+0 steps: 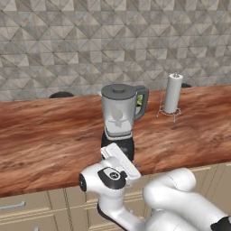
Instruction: Open the blender lid, put the pear in the blender, close the lid, and start the blender.
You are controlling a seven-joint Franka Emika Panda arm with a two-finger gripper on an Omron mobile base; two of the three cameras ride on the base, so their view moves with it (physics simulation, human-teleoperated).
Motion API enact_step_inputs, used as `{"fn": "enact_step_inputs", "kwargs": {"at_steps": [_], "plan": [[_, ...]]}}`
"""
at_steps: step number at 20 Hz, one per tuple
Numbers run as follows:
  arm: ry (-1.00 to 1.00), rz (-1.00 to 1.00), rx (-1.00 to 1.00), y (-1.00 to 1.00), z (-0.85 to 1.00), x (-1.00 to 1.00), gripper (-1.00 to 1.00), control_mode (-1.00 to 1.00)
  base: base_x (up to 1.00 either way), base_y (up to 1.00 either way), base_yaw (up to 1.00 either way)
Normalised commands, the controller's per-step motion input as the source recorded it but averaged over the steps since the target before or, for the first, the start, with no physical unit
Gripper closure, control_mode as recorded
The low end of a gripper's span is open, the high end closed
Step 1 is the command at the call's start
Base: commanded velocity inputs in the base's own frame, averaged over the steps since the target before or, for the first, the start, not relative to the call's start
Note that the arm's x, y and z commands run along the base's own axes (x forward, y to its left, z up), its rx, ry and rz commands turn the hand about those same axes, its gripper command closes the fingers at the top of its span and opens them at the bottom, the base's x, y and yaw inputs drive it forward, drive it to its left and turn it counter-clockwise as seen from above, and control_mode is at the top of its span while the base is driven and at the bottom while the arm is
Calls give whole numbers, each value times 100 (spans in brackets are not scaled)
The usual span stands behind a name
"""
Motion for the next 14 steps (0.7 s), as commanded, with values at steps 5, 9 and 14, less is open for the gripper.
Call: {"fn": "enact_step_inputs", "kwargs": {"at_steps": [5, 9, 14], "plan": [[-1, 0, -1, 9, -9, 25, -100, -100, 0, 0, 0], [0, 0, -2, 11, -20, 25, -100, -100, 0, 0, 0], [0, 0, -2, 7, -24, 26, -100, -100, 0, 0, 0]]}}
